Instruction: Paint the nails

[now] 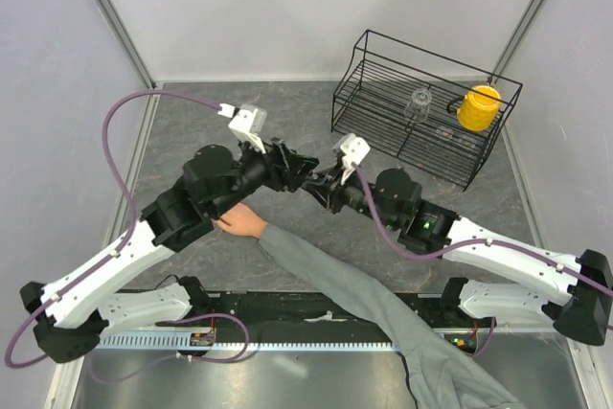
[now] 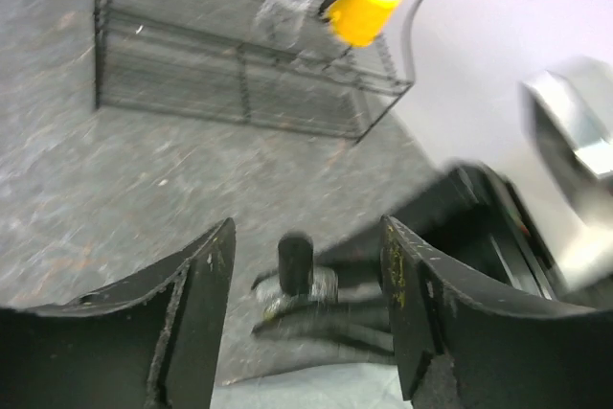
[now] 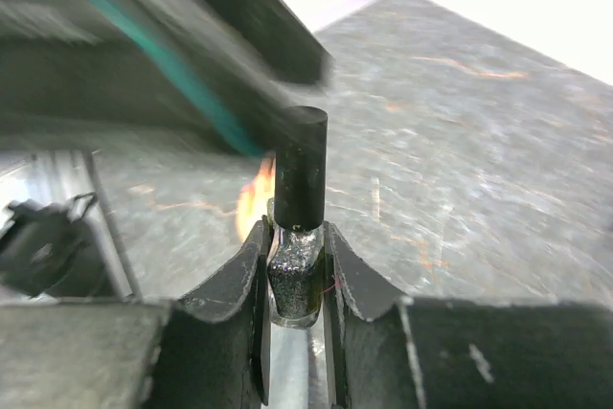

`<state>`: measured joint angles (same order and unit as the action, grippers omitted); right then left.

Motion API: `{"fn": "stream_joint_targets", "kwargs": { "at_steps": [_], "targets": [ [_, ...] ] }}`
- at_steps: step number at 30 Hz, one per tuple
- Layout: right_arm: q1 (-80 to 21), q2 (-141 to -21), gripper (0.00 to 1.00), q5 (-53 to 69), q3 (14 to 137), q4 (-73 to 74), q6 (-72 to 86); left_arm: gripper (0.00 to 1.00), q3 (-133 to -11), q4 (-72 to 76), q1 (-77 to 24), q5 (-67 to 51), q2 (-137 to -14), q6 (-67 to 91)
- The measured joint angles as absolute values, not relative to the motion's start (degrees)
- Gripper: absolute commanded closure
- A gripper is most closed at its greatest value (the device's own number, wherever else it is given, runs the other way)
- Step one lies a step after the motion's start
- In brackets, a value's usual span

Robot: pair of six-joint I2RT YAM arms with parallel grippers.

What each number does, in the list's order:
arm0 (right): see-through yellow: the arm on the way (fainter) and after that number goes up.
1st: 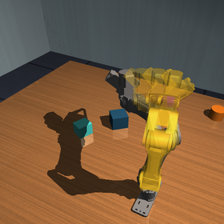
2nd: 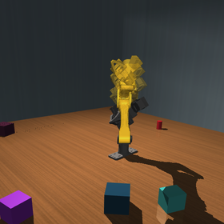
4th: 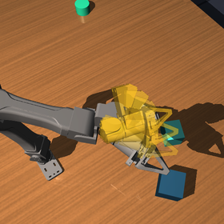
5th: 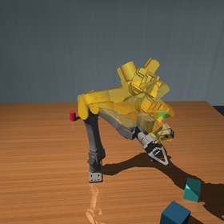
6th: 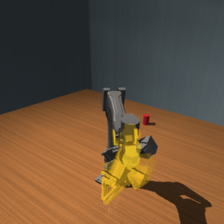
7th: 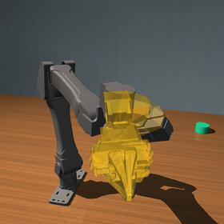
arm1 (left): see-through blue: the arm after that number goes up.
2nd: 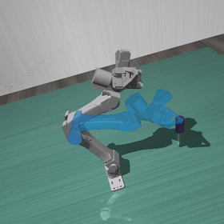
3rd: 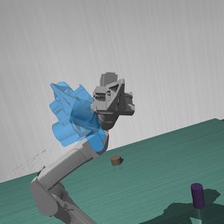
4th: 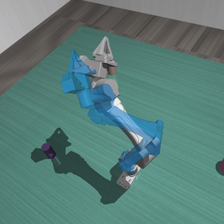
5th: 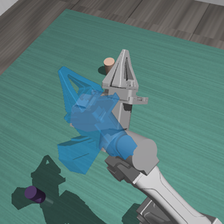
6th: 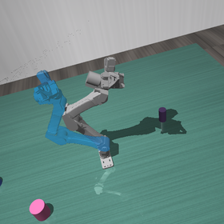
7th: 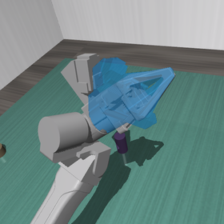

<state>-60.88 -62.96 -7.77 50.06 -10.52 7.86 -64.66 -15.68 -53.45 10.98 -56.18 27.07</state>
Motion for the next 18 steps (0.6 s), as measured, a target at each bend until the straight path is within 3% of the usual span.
{"fn": "stream_joint_targets", "kwargs": {
  "at_steps": [9, 13, 18],
  "targets": [
    [-47.9, -59.9, 1.0, 30.1, 48.1, -14.5, 16.2, 0.32, -58.1, -3.1, -35.6, -20.0, -49.6, 31.2],
    [-43.9, -59.9, 1.0, 43.2, 47.3, -22.8, 24.5, 0.34, -55.3, 5.2, -34.3, -32.5, -51.9, 34.9],
    [-41.7, -60.6, 1.0, 51.1, 47.2, -28.6, 31.0, 0.37, -54.2, 14.5, -34.1, -42.5, -54.3, 39.7]
  ]
}}
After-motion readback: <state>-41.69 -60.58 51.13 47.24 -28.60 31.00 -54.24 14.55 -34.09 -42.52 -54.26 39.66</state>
